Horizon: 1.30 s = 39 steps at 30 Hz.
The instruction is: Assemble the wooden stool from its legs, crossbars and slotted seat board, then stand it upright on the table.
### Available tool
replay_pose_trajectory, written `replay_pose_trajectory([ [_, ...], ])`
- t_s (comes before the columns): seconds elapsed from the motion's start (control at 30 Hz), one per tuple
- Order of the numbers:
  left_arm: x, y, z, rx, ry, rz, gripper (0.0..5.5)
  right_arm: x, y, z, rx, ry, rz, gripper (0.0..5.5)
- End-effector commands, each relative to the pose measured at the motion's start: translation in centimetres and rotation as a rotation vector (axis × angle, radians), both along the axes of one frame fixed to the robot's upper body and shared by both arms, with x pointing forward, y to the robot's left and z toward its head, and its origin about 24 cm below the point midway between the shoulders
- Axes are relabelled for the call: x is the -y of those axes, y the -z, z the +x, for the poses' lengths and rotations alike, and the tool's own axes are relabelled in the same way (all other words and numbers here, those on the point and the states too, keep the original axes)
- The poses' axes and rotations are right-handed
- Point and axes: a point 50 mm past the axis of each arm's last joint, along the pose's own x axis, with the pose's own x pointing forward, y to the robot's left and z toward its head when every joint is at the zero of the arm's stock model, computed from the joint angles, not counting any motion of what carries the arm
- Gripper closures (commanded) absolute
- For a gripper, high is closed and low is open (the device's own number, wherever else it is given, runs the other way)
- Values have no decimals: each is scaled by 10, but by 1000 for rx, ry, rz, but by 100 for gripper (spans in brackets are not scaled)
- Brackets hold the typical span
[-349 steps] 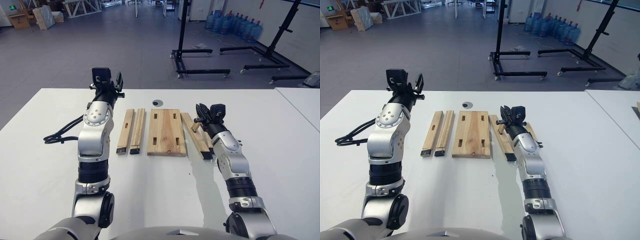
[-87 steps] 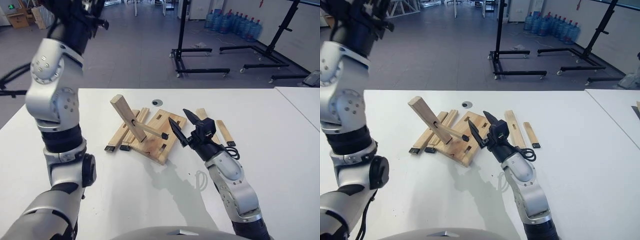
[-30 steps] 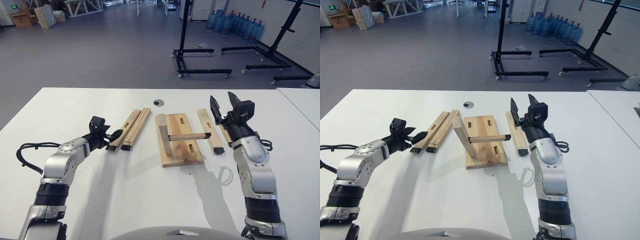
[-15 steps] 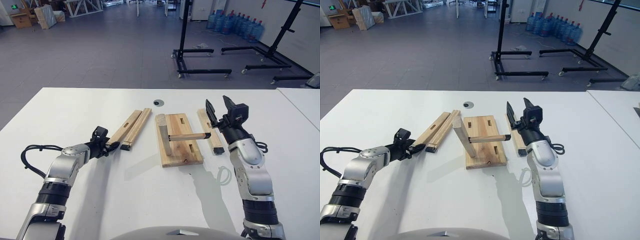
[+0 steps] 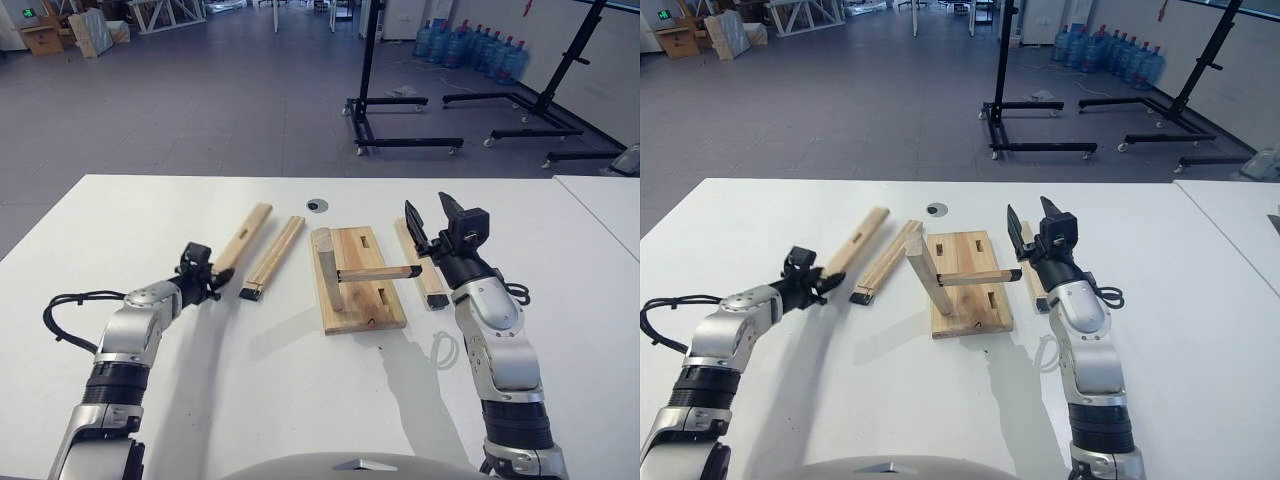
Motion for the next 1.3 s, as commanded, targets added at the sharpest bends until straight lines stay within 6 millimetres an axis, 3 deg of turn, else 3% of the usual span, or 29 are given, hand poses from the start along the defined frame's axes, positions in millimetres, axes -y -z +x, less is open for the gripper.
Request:
replay_pose_trajectory([
  [0.03, 29, -100, 19, 463, 42, -94, 349, 0, -23, 10, 4, -61, 21, 248],
  [0.1, 46, -116, 15, 542, 130, -37, 349, -5, -43, 13, 5, -147, 129, 248],
  [0.17, 64, -115, 7, 585, 244, 80, 349, -12, -67, 12, -18, -309, 424, 248],
  [0.23, 80, -107, 0, 584, 334, 75, 349, -14, -86, 6, -42, -516, 700, 248],
  [0.33, 102, -97, -9, 521, 443, -37, 349, -13, -85, 2, -129, -660, 932, 248],
  [0.4, 120, -94, -19, 515, 549, -55, 349, -9, -80, 9, -183, -627, 1089, 248],
  [0.47, 124, -86, -24, 483, 586, -46, 349, -7, -74, 17, -240, -562, 1177, 248],
  [0.6, 128, -75, -33, 442, 644, -11, 349, -7, -69, 18, -306, -508, 1211, 248],
  [0.93, 134, -74, -41, 406, 685, -61, 349, -2, -53, 20, -339, -406, 1177, 248],
  [1.13, 131, -70, -44, 368, 751, -24, 349, -4, -55, 25, -367, -420, 1144, 248],
  [1.3, 127, -71, -42, 368, 735, -15, 349, -7, -52, 19, -398, -445, 1141, 329],
])
